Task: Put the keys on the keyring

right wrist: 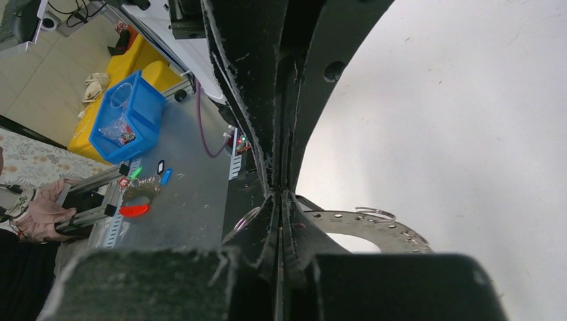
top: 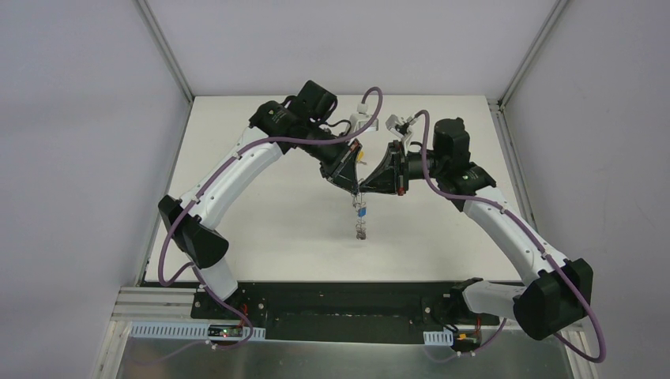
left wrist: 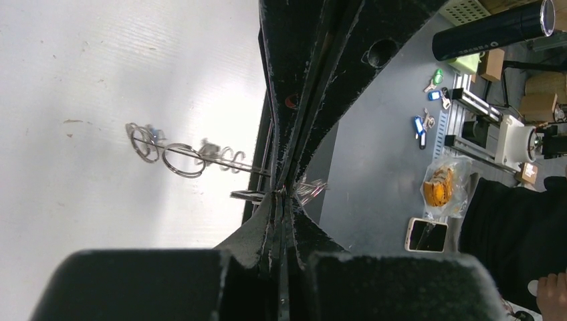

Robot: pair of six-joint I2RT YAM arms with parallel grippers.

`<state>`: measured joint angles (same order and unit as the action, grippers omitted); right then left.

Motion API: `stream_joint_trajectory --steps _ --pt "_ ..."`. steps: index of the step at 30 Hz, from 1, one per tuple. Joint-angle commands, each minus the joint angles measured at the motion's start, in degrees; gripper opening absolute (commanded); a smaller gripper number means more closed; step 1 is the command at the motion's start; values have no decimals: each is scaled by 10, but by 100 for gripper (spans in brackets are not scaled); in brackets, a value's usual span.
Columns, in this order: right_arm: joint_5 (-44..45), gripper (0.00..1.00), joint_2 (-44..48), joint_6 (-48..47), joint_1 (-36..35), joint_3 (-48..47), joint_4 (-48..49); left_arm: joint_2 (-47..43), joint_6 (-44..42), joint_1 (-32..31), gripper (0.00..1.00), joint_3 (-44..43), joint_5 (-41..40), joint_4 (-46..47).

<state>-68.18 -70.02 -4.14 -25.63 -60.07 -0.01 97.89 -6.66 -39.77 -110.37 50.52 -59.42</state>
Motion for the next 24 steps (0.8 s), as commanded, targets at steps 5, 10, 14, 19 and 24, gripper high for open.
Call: stream_joint_trajectory --steps 5,10,14,19,24 --pt "-16 0 6 66 16 -21 69 -38 4 26 19 34 35 98" --pt "-9 0 0 151 25 -14 136 -86 61 36 31 126 53 239" --pt "-6 0 -5 177 29 -6 163 -96 88 38 33 150 57 286" --pt "-6 0 -3 188 37 3 182 -97 96 40 32 153 65 293" --pt "-5 0 -1 188 40 7 184 -105 97 42 23 166 70 304"
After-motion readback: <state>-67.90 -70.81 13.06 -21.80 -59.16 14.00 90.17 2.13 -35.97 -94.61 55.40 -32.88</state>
